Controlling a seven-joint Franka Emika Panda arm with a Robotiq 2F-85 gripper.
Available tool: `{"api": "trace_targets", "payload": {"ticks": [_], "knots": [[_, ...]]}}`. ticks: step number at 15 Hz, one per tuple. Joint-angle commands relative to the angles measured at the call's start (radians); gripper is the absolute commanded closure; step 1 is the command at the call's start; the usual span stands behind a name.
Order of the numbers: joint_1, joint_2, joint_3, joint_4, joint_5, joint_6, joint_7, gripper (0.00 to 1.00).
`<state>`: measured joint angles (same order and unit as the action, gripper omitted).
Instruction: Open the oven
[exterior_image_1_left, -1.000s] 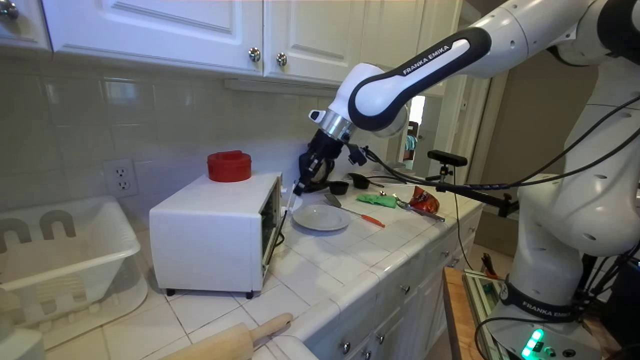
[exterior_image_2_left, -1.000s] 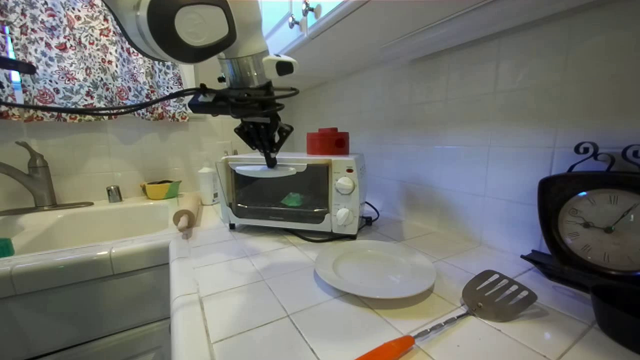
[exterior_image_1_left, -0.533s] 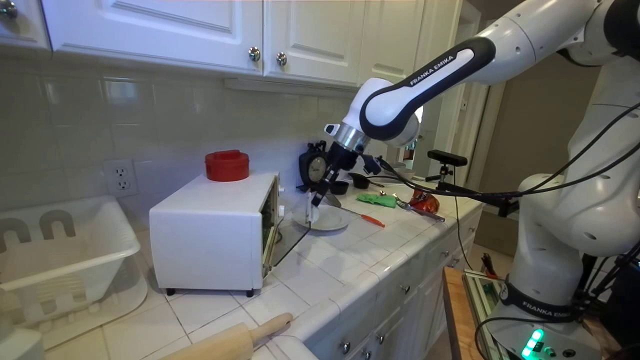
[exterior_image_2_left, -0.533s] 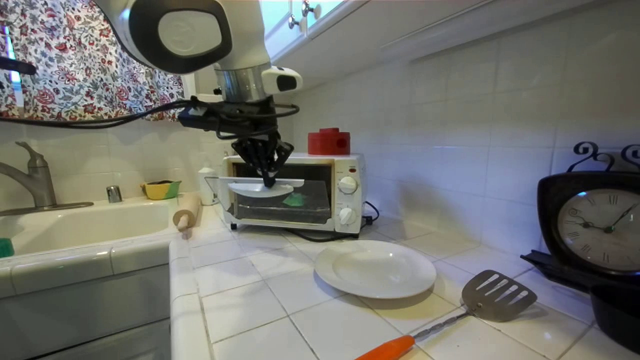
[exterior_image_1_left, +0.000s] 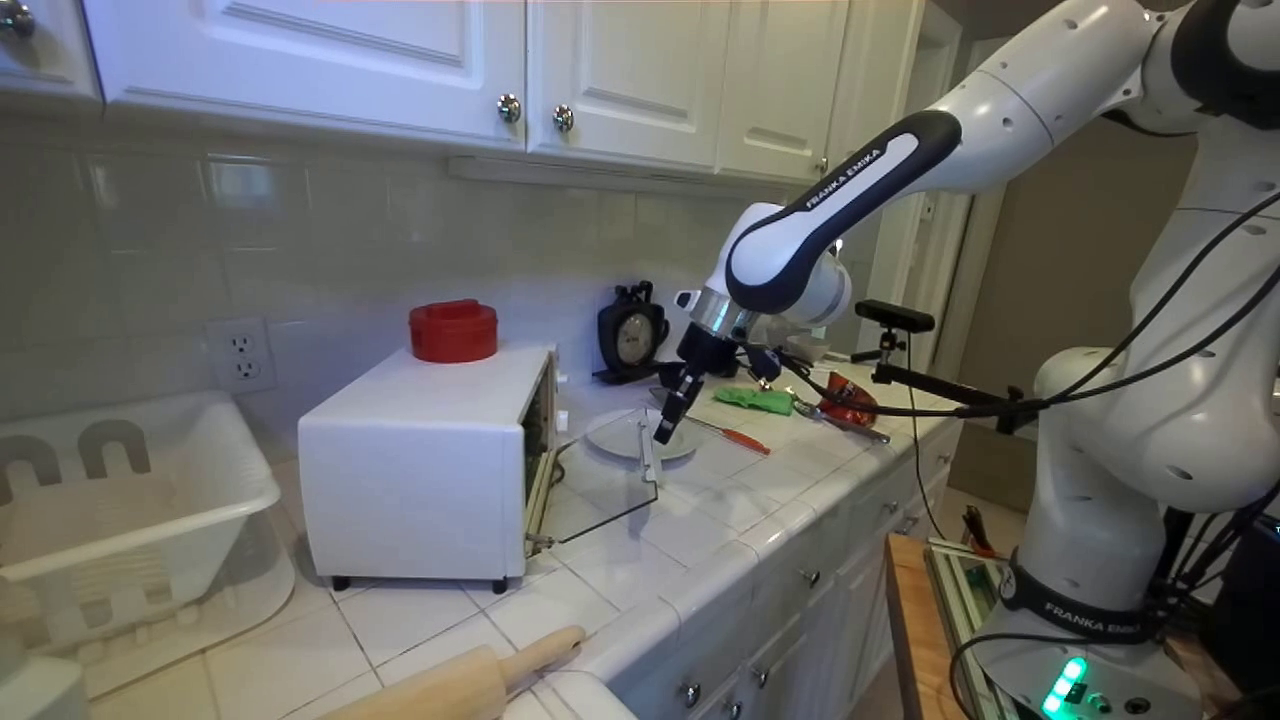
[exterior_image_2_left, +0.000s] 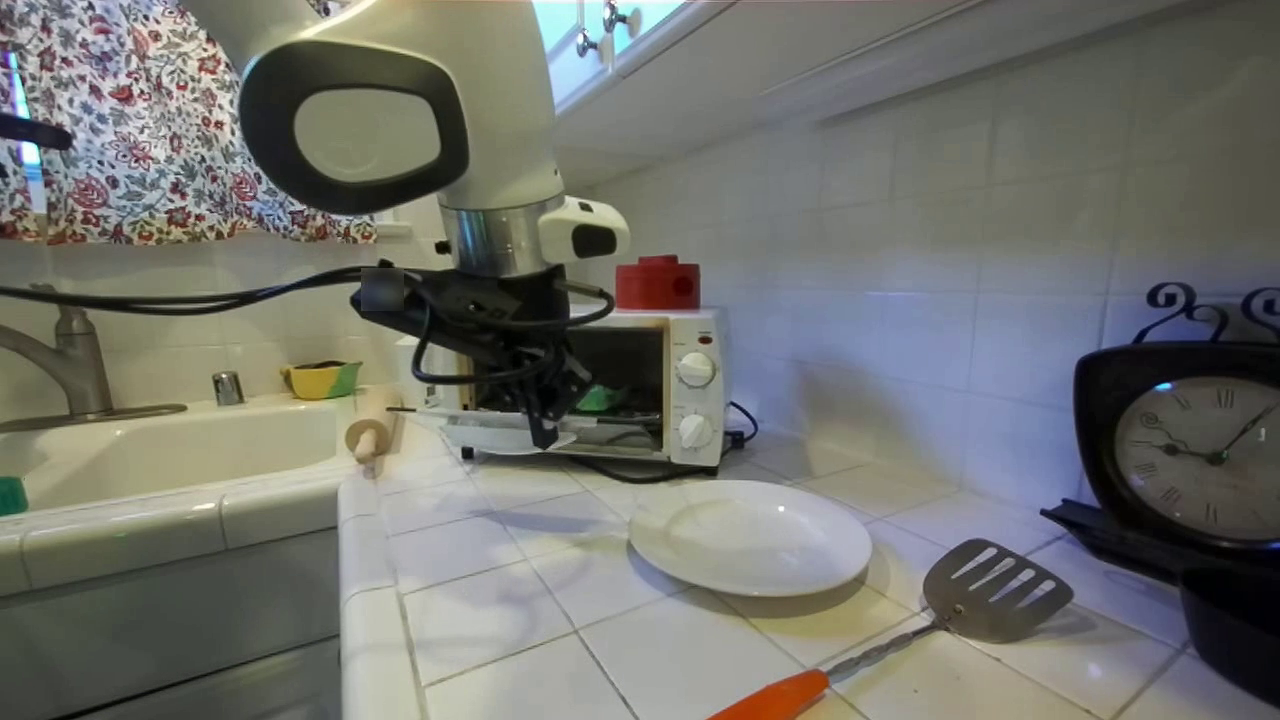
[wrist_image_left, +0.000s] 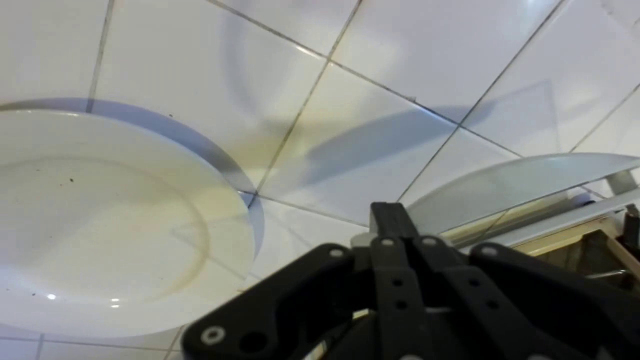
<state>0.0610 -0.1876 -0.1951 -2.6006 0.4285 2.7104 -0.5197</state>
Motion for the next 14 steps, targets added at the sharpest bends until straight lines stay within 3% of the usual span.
{"api": "trace_targets", "payload": {"ticks": [1, 7, 12, 14], "knots": [[0.014, 0.017, -0.015, -0.013, 0.056, 0.034, -0.043, 1.00], [-0.041, -0.018, 0.051, -0.023, -0.138, 0.029, 0.110, 1.00], [-0.145, -0.095, 0.152, -0.016, -0.519, -0.054, 0.400, 1.00], [-0.156, -0.132, 0.176, -0.007, -0.580, -0.110, 0.462, 1.00]]}}
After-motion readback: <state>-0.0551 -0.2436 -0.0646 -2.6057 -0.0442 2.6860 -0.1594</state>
